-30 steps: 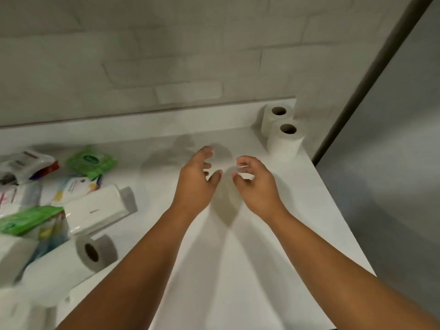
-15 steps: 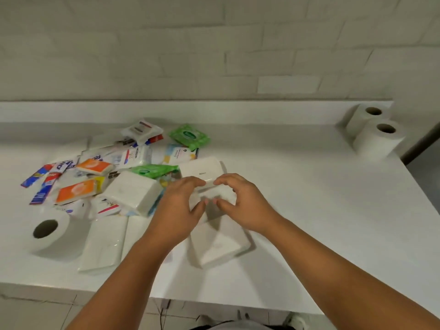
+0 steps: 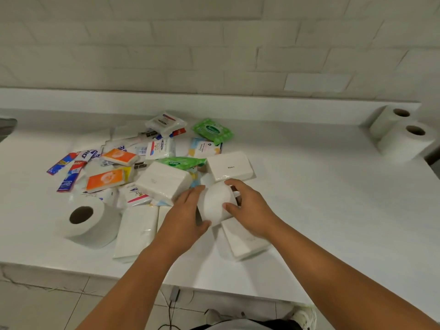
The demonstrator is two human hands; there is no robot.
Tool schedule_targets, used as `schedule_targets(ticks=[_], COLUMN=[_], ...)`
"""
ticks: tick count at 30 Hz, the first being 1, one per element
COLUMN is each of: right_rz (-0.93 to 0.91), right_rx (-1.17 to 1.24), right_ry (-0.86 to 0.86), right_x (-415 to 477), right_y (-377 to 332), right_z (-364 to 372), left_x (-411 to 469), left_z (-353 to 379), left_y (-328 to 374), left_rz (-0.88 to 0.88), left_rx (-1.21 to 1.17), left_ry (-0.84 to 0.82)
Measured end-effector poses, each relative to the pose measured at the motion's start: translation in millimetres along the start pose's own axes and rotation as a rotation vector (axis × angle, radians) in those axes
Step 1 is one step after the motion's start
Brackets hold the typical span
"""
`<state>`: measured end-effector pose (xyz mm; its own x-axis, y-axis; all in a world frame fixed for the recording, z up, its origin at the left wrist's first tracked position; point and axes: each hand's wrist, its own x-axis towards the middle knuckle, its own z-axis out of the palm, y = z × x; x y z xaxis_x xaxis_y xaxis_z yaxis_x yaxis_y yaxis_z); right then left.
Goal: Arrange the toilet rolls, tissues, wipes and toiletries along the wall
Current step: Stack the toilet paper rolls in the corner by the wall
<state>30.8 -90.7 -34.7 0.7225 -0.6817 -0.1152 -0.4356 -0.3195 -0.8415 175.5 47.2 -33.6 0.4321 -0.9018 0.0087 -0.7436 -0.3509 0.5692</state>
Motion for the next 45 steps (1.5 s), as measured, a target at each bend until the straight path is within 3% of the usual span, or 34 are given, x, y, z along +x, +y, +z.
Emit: schedule_targets(ticks=[6, 9, 14, 22, 25, 29, 35, 45], right_rz=[-0.02, -0.076, -0.124, -0.03, 0.04, 0.104, 0.147, 0.043], right_rx=[0.087, -0.025, -0.058, 0.286, 0.418, 0.523, 0.634, 0.485], right_ry=[-0.032, -0.075, 0.09, 0.283, 0.256, 0.249, 0.222, 0.36], right_x=[4, -2, -3, -21, -31, -42, -61, -58], right_y=[-1, -4, -3, 27, 51, 86, 137, 203], right_z=[-8, -20, -39, -121, -155, -202, -277, -394], left_x=[9, 17, 38, 74, 88, 110, 143, 210], left_z=[-6, -14, -17, 8, 28, 64, 110, 178], left_y=[15, 34, 77, 145, 165, 196, 270, 369], left_rz=[0.09, 0.145, 0.243, 0.374, 0.28, 0.155, 0.256, 0.291], left_rx=[-0.123, -0.233, -0.35, -0.358, -0.457, -0.626, -0.777, -0.774], left_ry=[0.123, 0.159, 0.166, 0.214, 0.135, -0.088, -0.408, -0.389])
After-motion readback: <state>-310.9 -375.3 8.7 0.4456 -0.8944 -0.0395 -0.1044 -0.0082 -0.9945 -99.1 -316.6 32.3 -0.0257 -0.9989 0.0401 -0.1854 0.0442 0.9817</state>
